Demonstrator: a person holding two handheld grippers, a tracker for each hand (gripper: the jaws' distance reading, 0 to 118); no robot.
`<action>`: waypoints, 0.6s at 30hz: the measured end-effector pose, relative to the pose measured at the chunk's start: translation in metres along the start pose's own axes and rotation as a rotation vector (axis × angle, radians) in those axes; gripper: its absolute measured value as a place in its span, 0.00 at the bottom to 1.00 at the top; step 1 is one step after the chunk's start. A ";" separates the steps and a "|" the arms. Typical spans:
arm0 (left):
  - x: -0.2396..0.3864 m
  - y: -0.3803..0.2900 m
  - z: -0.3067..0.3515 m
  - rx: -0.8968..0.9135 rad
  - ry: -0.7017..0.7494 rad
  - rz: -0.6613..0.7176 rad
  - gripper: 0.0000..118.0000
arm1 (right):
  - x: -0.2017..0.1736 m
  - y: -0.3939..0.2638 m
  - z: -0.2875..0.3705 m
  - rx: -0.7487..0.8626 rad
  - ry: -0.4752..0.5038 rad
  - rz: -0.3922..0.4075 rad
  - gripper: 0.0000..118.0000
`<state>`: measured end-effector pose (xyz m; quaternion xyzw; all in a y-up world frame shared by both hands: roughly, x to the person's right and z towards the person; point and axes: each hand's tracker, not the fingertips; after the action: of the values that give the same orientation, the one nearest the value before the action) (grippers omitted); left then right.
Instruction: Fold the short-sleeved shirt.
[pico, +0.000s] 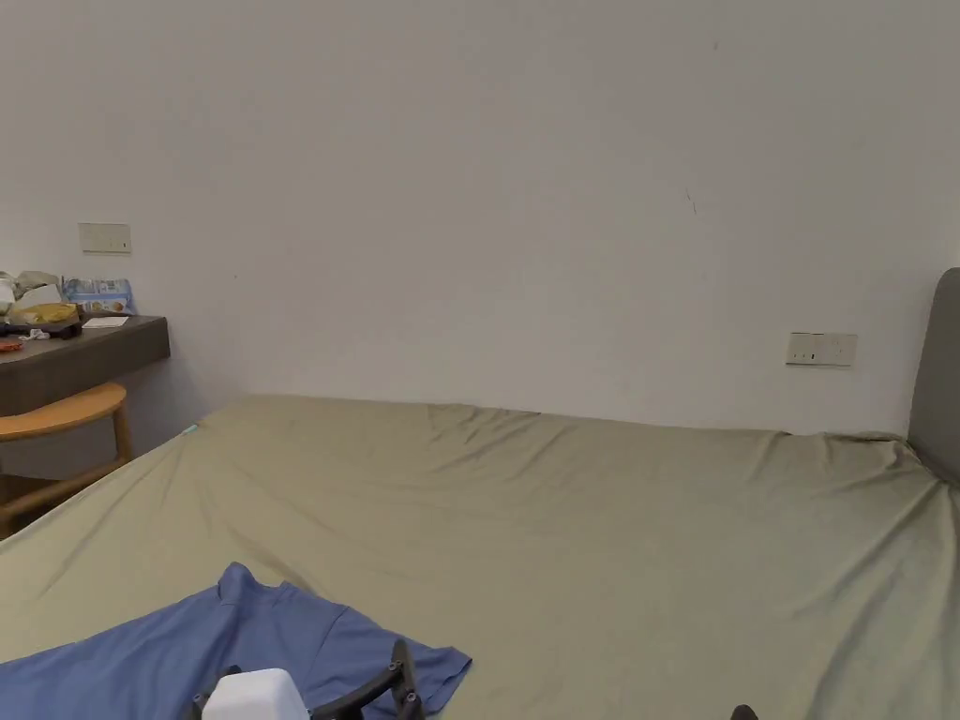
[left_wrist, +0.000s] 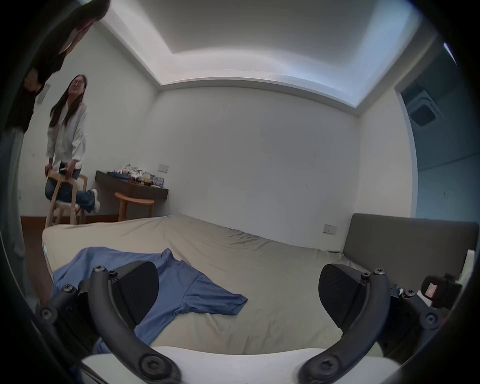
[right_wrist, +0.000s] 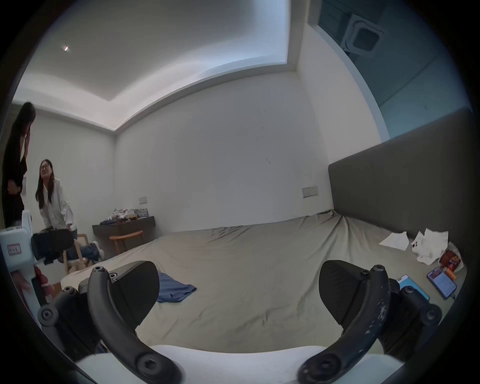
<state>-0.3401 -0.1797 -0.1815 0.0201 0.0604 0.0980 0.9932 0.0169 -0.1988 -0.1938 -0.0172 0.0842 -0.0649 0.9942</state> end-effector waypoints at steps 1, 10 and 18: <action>0.002 0.002 -0.001 -0.003 -0.003 -0.006 1.00 | -0.001 0.002 -0.001 -0.004 0.001 0.001 1.00; 0.010 0.006 -0.002 -0.041 0.002 -0.048 1.00 | -0.011 0.011 0.001 -0.016 0.010 0.045 1.00; 0.008 0.008 -0.004 -0.041 0.052 -0.082 1.00 | -0.011 0.013 0.003 -0.022 -0.002 0.064 1.00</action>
<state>-0.3339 -0.1704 -0.1857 -0.0055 0.0850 0.0588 0.9946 0.0084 -0.1849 -0.1898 -0.0255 0.0846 -0.0321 0.9956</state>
